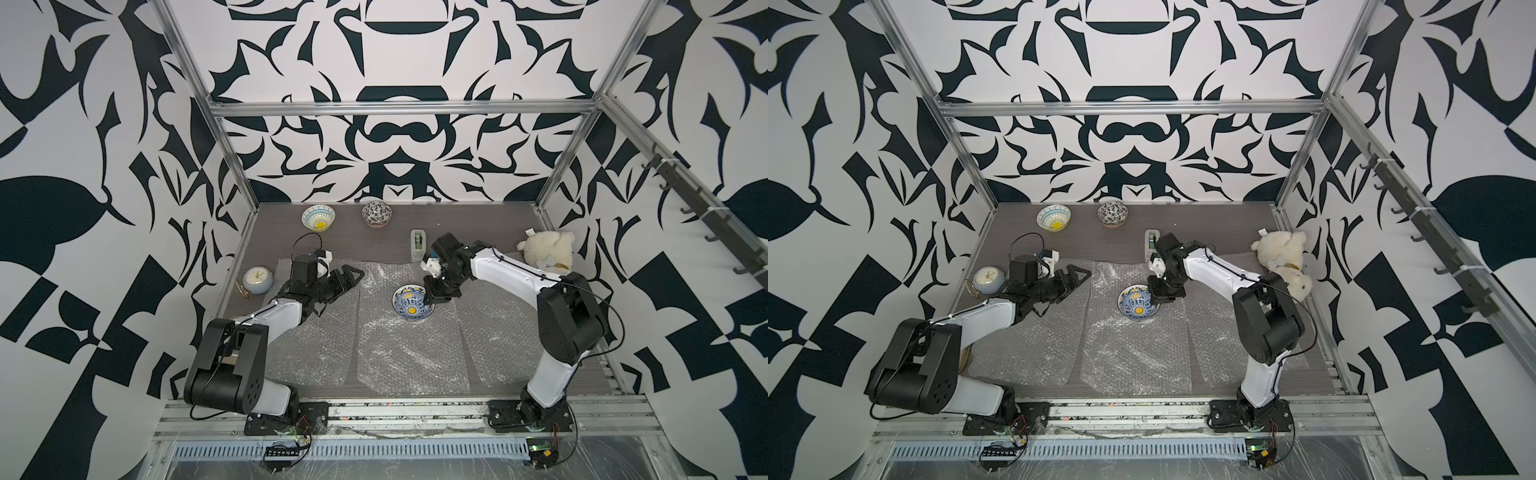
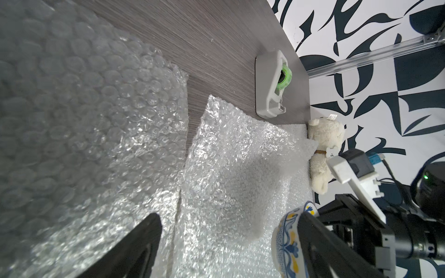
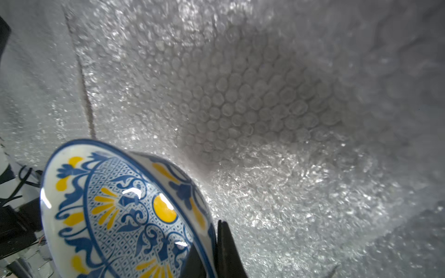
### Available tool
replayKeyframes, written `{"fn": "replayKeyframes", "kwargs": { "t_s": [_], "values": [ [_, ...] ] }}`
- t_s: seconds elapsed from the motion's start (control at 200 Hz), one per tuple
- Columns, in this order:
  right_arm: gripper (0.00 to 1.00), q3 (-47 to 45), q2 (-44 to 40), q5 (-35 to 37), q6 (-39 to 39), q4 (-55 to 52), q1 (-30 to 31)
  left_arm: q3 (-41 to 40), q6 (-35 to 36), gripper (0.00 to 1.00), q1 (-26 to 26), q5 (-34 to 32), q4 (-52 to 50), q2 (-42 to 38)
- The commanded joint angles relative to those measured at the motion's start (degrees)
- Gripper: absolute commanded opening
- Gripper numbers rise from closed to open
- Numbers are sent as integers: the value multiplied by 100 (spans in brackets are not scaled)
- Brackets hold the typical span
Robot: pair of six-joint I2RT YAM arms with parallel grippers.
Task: Wrap bowls in bubble wrap
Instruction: Place the bowl on the bubble wrap.
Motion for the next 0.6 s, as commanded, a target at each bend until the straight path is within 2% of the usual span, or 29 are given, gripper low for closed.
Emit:
{"fn": "replayKeyframes", "kwargs": {
  "t_s": [0.0,0.39,0.595],
  "values": [
    [0,0,-343,306,99,376,32,253,-10,91,-128,102,137,154],
    [0,-15,230,230,165,914,258,418,-17,91,-427,-131,102,287],
    [0,-230,234,644,135,868,254,380,8,91,-461,-144,61,257]
  ]
}}
